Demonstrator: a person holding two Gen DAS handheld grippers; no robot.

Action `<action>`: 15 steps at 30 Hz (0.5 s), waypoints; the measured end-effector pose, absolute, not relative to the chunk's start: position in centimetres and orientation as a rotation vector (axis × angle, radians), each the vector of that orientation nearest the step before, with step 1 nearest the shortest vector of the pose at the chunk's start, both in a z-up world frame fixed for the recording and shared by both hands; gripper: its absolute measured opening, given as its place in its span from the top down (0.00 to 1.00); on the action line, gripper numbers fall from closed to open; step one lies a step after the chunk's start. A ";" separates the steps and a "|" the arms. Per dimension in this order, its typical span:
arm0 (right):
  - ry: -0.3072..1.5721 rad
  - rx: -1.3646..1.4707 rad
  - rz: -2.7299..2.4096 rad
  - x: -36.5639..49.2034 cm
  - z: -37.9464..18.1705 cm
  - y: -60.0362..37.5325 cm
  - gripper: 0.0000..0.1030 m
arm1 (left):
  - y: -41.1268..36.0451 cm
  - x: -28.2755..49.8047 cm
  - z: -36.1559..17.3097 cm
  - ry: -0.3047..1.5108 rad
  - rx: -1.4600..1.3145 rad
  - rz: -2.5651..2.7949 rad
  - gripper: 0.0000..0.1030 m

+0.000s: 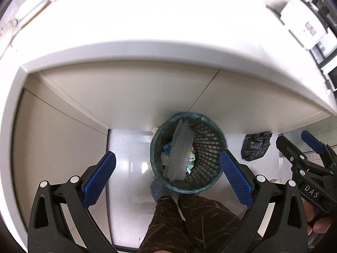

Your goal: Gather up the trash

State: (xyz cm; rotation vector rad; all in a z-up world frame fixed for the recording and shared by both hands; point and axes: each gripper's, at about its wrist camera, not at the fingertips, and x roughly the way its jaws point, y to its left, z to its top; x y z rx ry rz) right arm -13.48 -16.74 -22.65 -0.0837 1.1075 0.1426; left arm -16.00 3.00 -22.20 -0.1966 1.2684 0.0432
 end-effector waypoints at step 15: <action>1.033 -0.034 0.092 -12.9 -8.6 -18.3 0.11 | 3.3 -14.7 -7.7 1.141 -0.133 0.009 0.06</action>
